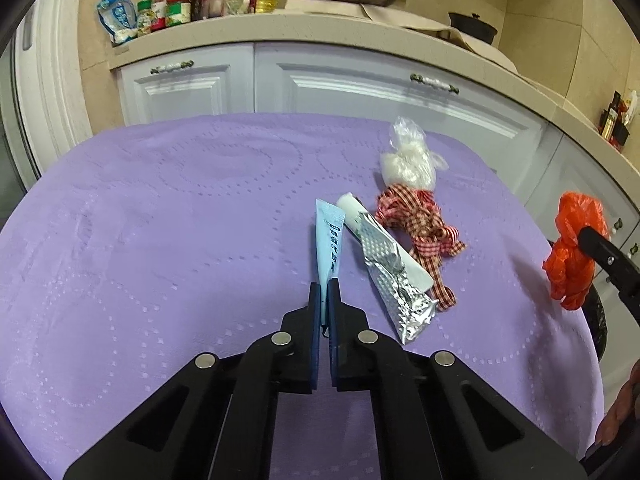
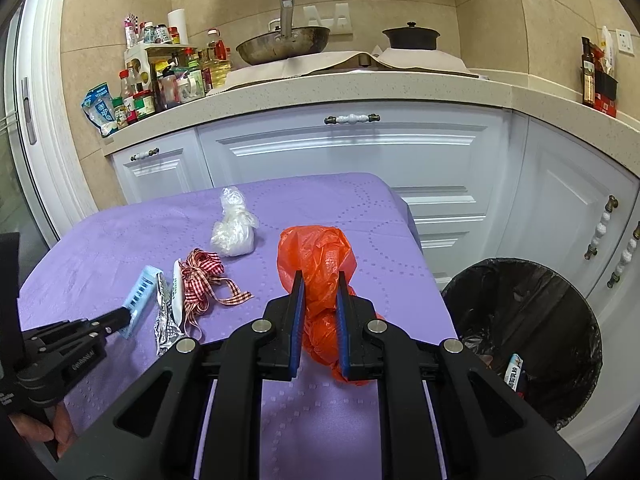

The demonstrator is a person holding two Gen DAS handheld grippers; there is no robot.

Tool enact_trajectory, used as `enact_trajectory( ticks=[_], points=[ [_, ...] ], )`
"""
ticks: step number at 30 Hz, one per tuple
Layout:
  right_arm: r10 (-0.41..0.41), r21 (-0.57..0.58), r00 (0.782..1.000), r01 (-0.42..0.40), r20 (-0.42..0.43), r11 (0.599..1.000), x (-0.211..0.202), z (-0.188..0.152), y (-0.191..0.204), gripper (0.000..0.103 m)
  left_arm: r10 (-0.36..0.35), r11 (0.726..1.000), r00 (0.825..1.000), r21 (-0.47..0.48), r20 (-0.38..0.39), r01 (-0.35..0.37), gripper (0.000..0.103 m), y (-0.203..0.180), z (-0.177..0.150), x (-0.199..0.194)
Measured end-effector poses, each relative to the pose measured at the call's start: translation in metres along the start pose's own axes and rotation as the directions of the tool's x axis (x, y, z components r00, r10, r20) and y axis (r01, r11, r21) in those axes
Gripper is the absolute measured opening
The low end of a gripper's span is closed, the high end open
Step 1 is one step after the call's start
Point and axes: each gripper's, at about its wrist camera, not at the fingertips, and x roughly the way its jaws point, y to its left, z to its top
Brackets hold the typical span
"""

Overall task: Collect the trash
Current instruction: 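Carry the blue tube and red bag over the bin and open both tools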

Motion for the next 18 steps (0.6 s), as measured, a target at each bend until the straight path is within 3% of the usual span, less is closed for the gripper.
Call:
enact_trajectory(
  ticks=[12,18],
  points=[
    [-0.033,0.001,0.999,0.033,0.037,0.999,-0.019,0.003,-0.008,0.014,0.052,0.999,0.99,-0.021,0.132,-0.049,0.004,0.007,0.015,-0.037],
    [-0.093,0.029,0.994,0.091,0.059,0.995,-0.033,0.002,-0.035,0.014,0.003,1.0,0.982,0.028,0.19,-0.009,0.004,-0.022,0.022,-0.052]
  ],
)
